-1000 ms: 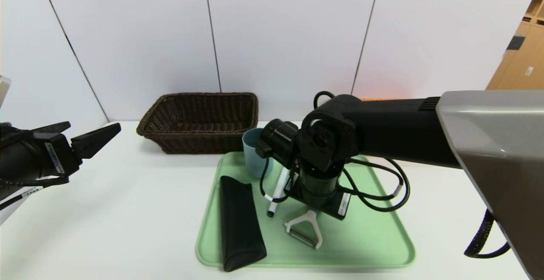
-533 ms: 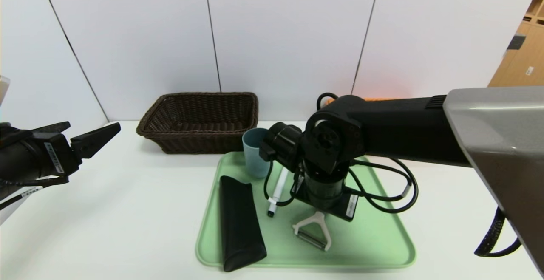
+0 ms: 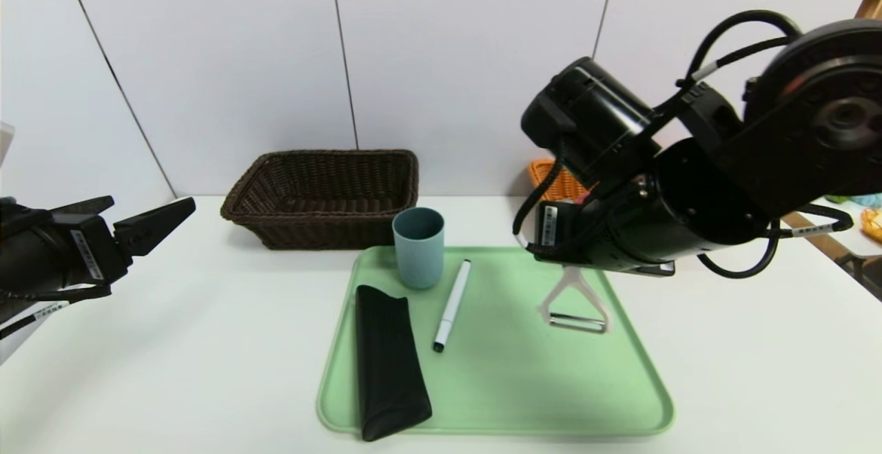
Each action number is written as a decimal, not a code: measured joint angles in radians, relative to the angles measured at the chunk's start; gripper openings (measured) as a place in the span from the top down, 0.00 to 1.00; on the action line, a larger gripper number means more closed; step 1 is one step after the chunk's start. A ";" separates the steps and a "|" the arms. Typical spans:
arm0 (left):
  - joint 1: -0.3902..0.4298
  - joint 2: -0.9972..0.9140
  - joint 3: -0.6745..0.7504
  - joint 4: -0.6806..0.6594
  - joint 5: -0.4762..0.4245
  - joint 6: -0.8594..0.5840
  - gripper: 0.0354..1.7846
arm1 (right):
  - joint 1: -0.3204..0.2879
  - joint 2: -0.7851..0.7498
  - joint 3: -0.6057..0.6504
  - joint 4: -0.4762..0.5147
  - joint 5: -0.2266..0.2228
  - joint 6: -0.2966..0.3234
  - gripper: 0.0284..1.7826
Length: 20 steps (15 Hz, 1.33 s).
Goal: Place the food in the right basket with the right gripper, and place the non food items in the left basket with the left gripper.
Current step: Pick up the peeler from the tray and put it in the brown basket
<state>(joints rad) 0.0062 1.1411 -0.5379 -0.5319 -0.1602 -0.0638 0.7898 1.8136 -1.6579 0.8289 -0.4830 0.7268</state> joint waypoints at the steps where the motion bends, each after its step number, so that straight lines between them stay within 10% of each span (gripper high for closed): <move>1: 0.000 -0.002 0.000 0.000 0.000 0.000 0.06 | -0.013 -0.048 0.083 -0.075 0.019 -0.144 0.86; 5: 0.002 -0.015 0.004 0.001 0.001 0.000 0.06 | -0.110 -0.199 0.335 -0.360 0.218 -0.674 0.86; 7: 0.002 -0.019 0.004 0.001 0.002 0.001 0.06 | -0.134 -0.217 0.363 -0.471 0.307 -0.807 0.86; 14: 0.001 -0.021 0.009 0.002 0.000 0.001 0.06 | -0.099 0.062 0.213 -1.217 0.343 -0.820 0.86; 20: 0.001 -0.015 0.013 0.001 0.000 0.001 0.06 | -0.036 0.434 -0.250 -1.467 0.339 -0.823 0.86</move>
<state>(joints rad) 0.0072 1.1257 -0.5247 -0.5306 -0.1602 -0.0630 0.7543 2.2481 -1.9083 -0.6379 -0.1436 -0.0957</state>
